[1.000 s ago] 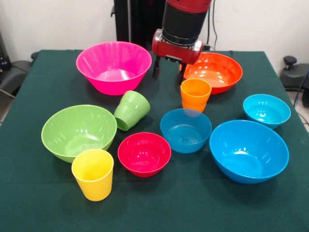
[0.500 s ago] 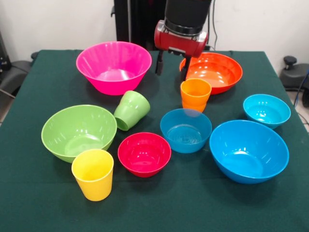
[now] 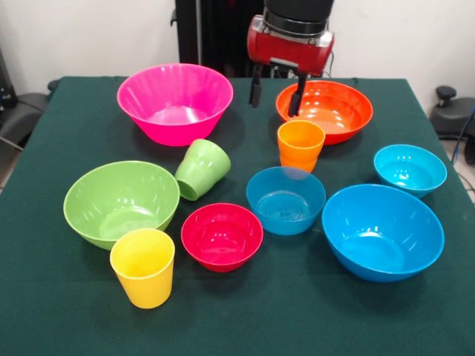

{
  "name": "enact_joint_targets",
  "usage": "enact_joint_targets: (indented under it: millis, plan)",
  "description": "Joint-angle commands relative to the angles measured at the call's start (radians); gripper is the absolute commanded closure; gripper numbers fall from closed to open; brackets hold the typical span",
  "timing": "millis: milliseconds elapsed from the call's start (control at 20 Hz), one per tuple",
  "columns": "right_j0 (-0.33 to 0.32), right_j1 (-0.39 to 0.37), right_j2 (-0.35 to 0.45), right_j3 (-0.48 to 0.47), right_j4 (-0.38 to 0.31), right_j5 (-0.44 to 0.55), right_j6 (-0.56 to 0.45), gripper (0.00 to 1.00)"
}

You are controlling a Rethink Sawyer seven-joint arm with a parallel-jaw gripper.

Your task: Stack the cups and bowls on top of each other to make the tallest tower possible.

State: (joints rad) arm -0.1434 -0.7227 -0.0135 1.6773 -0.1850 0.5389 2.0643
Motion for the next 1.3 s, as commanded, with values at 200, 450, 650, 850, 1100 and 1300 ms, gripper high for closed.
enact_joint_targets:
  millis: [200, 450, 650, 850, 1100, 1300]
  plan:
    - [0.068, 0.038, 0.012, -0.009, 0.029, 0.082, 0.125, 0.00]
    - [0.082, 0.054, -0.007, -0.026, 0.035, 0.080, 0.119, 0.00]
    - [0.084, 0.059, -0.016, -0.033, 0.042, 0.078, 0.106, 0.00]
    - [0.085, 0.069, -0.020, -0.031, 0.046, 0.059, 0.103, 0.00]
    - [0.077, 0.063, -0.016, -0.024, 0.047, 0.058, 0.091, 0.00]
    - [0.074, 0.050, -0.016, -0.018, 0.048, 0.071, 0.081, 0.00]
